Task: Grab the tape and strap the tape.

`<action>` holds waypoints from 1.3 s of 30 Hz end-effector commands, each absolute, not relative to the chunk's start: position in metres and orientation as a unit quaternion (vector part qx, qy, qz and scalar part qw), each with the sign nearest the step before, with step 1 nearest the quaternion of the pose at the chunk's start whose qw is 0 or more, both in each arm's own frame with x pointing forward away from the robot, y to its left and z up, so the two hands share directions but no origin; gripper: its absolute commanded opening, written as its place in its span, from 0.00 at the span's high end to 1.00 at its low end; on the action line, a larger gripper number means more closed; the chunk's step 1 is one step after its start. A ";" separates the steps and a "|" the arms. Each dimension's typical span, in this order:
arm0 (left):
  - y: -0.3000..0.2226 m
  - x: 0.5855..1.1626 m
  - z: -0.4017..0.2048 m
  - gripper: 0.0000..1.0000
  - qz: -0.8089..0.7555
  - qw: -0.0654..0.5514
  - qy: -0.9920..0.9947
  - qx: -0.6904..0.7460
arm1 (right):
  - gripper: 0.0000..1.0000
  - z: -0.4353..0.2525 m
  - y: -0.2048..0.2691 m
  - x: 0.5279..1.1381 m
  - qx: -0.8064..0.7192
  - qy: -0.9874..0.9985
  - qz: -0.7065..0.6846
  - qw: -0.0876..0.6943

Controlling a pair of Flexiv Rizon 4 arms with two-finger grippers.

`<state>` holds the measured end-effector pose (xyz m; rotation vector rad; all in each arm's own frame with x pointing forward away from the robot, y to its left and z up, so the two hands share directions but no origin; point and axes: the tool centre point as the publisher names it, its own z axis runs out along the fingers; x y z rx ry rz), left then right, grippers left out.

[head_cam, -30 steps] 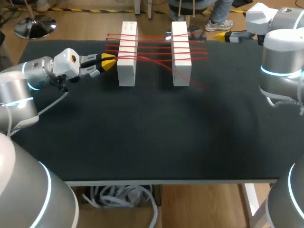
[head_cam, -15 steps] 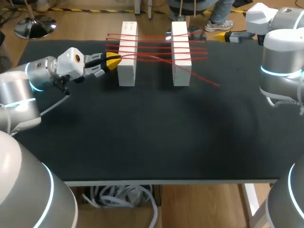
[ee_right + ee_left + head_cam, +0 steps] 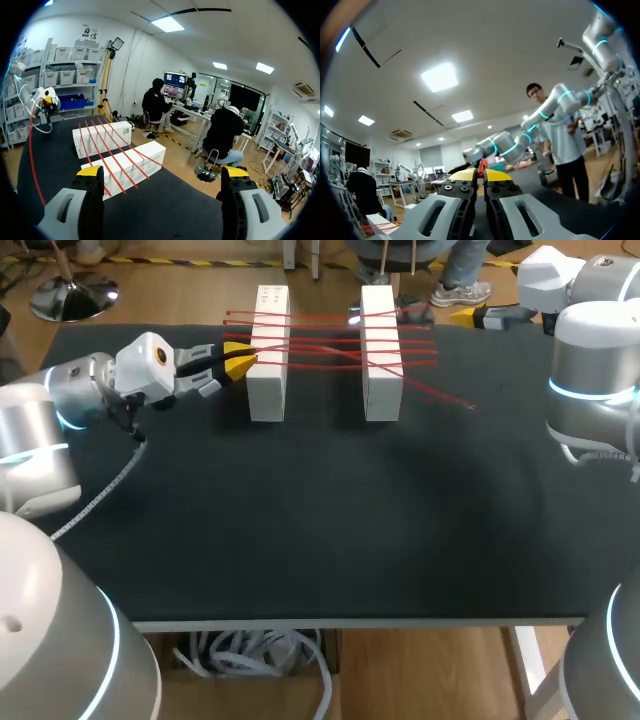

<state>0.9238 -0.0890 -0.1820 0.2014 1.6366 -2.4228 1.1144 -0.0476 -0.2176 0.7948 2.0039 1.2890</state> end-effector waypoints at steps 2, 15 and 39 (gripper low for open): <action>-0.089 0.921 -0.180 1.00 -0.821 0.109 0.557 0.065 | 0.00 -0.217 -0.048 1.114 0.301 0.759 0.488 0.309; -0.089 0.921 -0.180 1.00 -0.821 0.109 0.557 0.065 | 0.00 -0.217 -0.048 1.114 0.301 0.759 0.488 0.309; -0.083 0.873 -0.137 1.00 -0.865 0.037 0.498 0.052 | 0.00 -0.217 -0.048 1.114 0.301 0.759 0.488 0.309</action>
